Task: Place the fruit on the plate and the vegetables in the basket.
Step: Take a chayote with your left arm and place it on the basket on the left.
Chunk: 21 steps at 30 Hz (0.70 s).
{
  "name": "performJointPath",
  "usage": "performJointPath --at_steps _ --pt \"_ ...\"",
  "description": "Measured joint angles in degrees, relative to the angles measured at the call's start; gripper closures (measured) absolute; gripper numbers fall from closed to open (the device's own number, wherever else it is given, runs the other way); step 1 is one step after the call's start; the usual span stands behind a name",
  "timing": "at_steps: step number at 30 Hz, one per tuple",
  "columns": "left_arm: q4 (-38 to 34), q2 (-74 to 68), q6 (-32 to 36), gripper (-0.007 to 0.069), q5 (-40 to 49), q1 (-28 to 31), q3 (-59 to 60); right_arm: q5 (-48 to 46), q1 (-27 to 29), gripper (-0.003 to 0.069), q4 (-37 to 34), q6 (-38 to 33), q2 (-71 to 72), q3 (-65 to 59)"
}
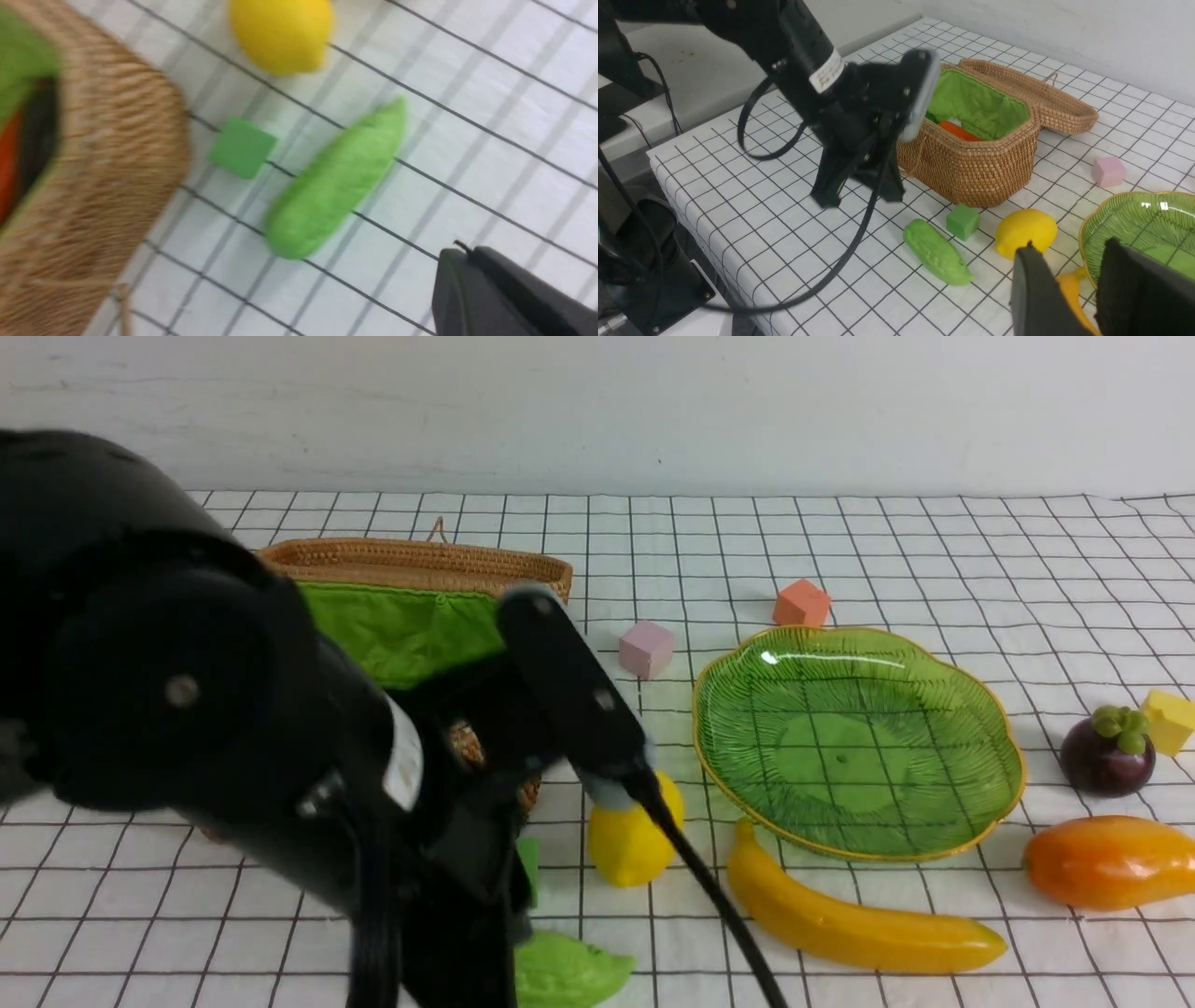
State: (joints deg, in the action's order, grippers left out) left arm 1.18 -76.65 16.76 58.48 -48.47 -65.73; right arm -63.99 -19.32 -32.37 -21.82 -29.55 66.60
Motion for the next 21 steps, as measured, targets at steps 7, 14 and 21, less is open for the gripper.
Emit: performJointPath --at_steps 7,14,21 --pt "3.4 -8.6 2.7 0.0431 0.5 -4.0 0.5 -6.2 0.0 0.0431 0.1 1.0 0.0 0.0" --pt "6.1 -14.4 7.9 0.014 -5.5 -1.7 0.5 -8.4 0.0 0.0431 0.4 2.2 0.0 0.0" --pt "7.8 -21.0 14.7 0.0081 -13.6 1.1 0.5 -8.4 0.0 0.0426 0.2 2.6 0.0 0.0"
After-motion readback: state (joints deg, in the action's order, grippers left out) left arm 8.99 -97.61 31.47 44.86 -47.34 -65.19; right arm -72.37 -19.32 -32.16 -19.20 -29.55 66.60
